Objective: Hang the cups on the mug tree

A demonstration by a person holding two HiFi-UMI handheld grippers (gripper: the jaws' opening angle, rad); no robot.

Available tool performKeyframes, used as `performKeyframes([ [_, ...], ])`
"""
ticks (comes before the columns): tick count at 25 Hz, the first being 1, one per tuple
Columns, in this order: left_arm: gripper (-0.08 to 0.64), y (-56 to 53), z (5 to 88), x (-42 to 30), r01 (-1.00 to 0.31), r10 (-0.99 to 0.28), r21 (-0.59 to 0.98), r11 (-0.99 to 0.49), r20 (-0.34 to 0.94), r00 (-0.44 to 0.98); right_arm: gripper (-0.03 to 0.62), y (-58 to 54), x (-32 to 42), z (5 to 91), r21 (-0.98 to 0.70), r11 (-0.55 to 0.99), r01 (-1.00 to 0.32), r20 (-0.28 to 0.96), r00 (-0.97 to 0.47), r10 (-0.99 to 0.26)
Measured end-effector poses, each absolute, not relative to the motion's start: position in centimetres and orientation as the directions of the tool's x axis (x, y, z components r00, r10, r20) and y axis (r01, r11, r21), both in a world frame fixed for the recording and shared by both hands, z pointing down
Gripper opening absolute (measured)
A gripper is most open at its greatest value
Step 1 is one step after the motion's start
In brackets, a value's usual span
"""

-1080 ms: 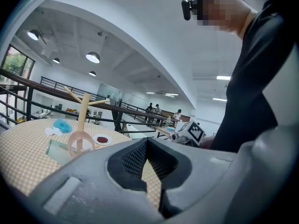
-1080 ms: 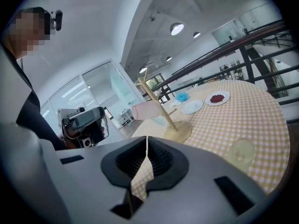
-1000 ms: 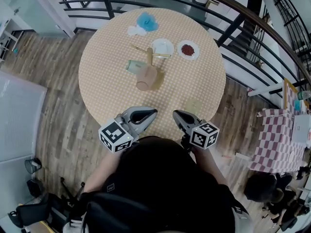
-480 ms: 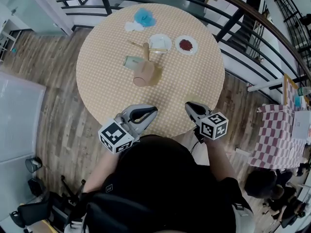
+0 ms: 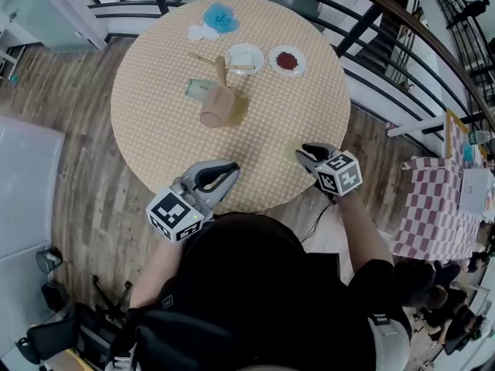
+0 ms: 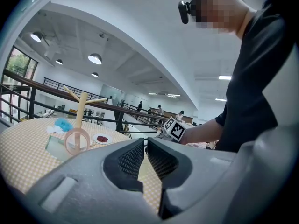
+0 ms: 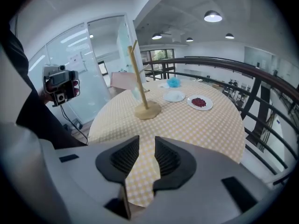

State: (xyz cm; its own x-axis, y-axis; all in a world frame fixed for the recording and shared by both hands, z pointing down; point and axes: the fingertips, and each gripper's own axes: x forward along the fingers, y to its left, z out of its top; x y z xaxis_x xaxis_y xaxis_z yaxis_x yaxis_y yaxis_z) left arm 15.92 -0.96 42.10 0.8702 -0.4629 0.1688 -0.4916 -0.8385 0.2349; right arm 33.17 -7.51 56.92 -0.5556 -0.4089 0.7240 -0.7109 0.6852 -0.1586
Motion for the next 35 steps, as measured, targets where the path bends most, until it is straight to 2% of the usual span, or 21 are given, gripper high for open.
performKeyframes([
  [13, 0.008, -2.3, 43.2, 13.2, -0.512, -0.492, 0.261, -0.818, 0.143, 0.859, 0.221, -8.2, 35.1, 62.7, 0.005, 0.780, -0.626, 0.910, -0.320, -0.263],
  [20, 0.007, -3.0, 44.0, 12.4, -0.518, -0.495, 0.282, -0.807, 0.155, 0.855, 0.235, -9.7, 35.5, 63.5, 0.032, 0.786, -0.617, 0.922, -0.285, -0.262],
  [24, 0.006, -3.3, 44.2, 12.3, -0.519, -0.494, 0.286, -0.805, 0.161, 0.854, 0.290, -9.6, 35.5, 63.9, 0.028, 0.803, -0.596, 0.939, -0.260, -0.226],
  [27, 0.008, -3.7, 44.5, 12.3, -0.518, -0.491, 0.293, -0.803, 0.168, 0.855, 0.308, -9.7, 35.6, 64.7, 0.032, 0.810, -0.586, 0.949, -0.236, -0.208],
  [35, 0.006, -3.9, 45.1, 12.3, -0.518, -0.483, 0.306, -0.799, 0.188, 0.855, 0.318, -9.6, 35.4, 67.2, 0.024, 0.829, -0.559, 0.969, -0.189, -0.156],
])
